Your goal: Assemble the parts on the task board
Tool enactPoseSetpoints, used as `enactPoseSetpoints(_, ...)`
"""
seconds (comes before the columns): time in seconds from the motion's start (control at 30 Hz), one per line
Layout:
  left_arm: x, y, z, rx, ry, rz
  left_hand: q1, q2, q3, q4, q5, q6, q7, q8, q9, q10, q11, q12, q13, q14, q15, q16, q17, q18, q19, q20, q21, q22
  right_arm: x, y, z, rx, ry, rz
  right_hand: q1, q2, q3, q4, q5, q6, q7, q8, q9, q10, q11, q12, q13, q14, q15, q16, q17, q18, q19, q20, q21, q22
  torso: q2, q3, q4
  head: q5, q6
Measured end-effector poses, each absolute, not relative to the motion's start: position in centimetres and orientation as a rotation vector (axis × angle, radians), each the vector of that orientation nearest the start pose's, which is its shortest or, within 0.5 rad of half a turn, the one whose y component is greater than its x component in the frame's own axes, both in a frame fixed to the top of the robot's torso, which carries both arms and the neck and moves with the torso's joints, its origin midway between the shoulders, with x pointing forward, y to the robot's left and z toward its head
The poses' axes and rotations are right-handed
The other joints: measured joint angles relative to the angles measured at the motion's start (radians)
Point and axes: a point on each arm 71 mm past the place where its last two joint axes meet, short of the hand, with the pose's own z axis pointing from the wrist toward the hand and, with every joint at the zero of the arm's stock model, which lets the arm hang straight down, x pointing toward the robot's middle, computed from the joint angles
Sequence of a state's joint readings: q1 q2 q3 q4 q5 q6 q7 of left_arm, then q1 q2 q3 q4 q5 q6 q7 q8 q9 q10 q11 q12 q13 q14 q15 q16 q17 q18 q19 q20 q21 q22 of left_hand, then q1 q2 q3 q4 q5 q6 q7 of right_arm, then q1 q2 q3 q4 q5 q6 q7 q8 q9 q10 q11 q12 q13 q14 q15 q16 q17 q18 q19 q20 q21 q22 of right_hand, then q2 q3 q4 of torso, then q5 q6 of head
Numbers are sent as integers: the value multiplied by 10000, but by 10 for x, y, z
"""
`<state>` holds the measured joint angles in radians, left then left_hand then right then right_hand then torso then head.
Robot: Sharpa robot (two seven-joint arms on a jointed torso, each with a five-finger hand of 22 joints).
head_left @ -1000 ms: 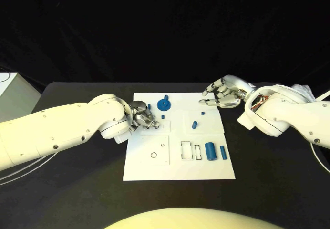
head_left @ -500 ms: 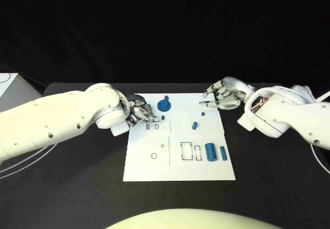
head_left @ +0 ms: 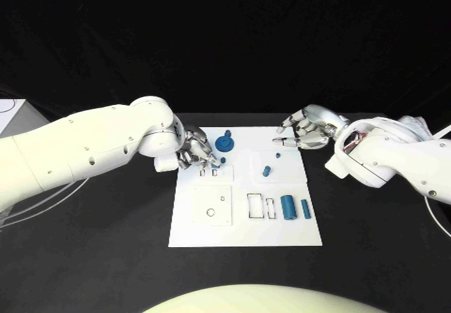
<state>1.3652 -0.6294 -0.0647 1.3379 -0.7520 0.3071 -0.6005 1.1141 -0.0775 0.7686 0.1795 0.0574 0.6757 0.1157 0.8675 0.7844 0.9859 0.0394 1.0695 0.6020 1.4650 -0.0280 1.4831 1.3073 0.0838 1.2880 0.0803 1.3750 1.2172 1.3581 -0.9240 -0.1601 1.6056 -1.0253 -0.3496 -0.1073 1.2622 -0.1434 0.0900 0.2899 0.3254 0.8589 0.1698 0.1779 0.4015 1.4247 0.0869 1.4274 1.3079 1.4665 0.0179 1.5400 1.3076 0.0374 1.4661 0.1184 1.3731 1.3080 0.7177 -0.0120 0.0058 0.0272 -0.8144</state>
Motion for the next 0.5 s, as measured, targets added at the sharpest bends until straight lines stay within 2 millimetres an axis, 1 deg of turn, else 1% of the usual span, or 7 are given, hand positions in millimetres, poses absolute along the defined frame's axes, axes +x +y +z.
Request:
enactPoseSetpoints(0.1,522,152,-173,-2296,25224,-5233,-365,70,2,-2,-1,-2,0,233,126,0,0,196,144,0,0,48,0,0,0,0,58,91,484,-224,-152,2060,17251,7850,53,53,0,0,38,0,0,0,-18,-144,14,-164,-1,0,0,-89,0,0,0,0,-298,0,-2,0,3,12,-4)
enactPoseSetpoints(0.13,523,151,-173,-2168,25305,-5144,-571,88,295,-295,-3,-2,0,291,143,5,-4,315,249,0,0,80,0,-1,2,2,65,124,484,-224,-152,2083,17166,7875,188,122,31,-30,82,-56,12,43,-27,-575,11,-620,-1,-2,0,-399,0,197,-266,-38,-1058,-1,-2,0,4,18,-5)
enactPoseSetpoints(0.23,525,147,-172,-1929,25442,-4979,-943,133,375,-375,35,-3,1,379,190,145,-48,520,419,0,0,126,0,1,46,36,143,199,486,-224,-150,2183,16867,7978,552,110,256,-27,198,-203,-13,101,-58,-2104,8,-2414,-1008,-158,-111,-2015,-751,860,-1562,-77,-4165,-1151,-6,0,7,36,-6)
enactPoseSetpoints(0.3,525,145,-172,-1801,25497,-4900,-1416,153,894,-895,336,-2,1,454,237,311,-28,724,595,0,0,222,0,0,145,-20,245,321,487,-223,-148,2292,16551,8102,684,44,438,-16,334,-256,-11,154,-59,-3286,101,-4030,-2472,-767,-102,-3515,-2204,1202,-2485,-75,-6616,-2630,-7,0,12,48,-6)
enactPoseSetpoints(0.33,526,144,-172,-1760,25506,-4874,-1519,167,890,-900,523,0,-1,499,238,352,-56,787,650,0,0,222,0,0,188,-35,264,379,487,-223,-148,2338,16408,8161,742,-5,541,-20,386,-313,13,197,-59,-3851,177,-4866,-3270,-1139,-94,-4373,-2992,1343,-2896,-52,-7728,-3343,-7,0,12,55,-6)
enactPoseSetpoints(0.4,526,142,-172,-1681,25496,-4804,-1704,163,836,-955,1061,8,-4,583,264,547,-74,944,824,0,0,309,0,-1,310,-52,373,517,488,-223,-145,2456,16049,8311,807,-70,808,-19,452,-349,25,333,-56,-4468,208,-5916,-4339,-1994,-21,-6590,-4856,1403,-3224,-2,-9040,-4285,-7,-5,16,58,-6)
enactPoseSetpoints(0.5,527,140,-172,-1600,25465,-4714,-1984,169,798,-997,1595,99,12,639,317,763,-146,1112,1027,0,0,378,0,-1,438,-107,486,692,489,-224,-142,2625,15577,8522,968,-126,1237,-19,487,-390,62,505,-32,-4732,205,-6870,-5392,-2486,83,-8171,-5620,1405,-3451,108,-10124,-5191,-6,-9,17,67,-6)
